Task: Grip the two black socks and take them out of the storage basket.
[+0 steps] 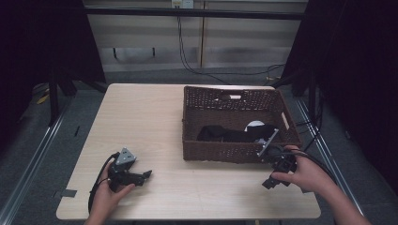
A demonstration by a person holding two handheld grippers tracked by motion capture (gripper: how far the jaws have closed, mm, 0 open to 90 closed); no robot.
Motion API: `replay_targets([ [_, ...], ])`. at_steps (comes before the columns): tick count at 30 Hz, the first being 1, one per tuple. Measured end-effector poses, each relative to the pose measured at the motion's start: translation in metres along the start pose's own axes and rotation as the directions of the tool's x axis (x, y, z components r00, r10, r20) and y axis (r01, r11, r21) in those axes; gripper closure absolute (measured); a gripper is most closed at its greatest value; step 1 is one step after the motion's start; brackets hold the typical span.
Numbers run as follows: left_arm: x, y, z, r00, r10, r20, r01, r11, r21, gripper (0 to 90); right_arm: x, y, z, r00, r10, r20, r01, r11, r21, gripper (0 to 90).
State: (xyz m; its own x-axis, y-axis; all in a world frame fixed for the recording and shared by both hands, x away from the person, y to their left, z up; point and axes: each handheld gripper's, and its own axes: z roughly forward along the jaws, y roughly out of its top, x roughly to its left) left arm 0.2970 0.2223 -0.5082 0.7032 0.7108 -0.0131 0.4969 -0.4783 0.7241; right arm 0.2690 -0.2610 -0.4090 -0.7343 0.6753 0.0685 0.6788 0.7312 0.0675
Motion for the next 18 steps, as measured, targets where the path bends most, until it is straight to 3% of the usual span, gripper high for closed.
replay_targets([
  [5,0.0,0.0,0.0,1.0,0.001,0.0,-0.001,1.0,0.0,15.7,-0.004,0.006,-0.01,0.9996,-0.026,0.015,0.025,1.0,0.008,20.0],
  [10,0.0,0.0,0.0,1.0,0.001,0.0,-0.001,1.0,0.0,15.7,-0.009,0.013,-0.024,0.9999,-0.009,0.015,0.009,1.0,0.006,20.0],
  [18,0.0,0.0,0.0,1.0,0.001,0.0,-0.001,1.0,0.001,15.7,-0.017,0.03,-0.045,0.9992,-0.024,0.032,0.024,0.999,0.024,20.2],
])
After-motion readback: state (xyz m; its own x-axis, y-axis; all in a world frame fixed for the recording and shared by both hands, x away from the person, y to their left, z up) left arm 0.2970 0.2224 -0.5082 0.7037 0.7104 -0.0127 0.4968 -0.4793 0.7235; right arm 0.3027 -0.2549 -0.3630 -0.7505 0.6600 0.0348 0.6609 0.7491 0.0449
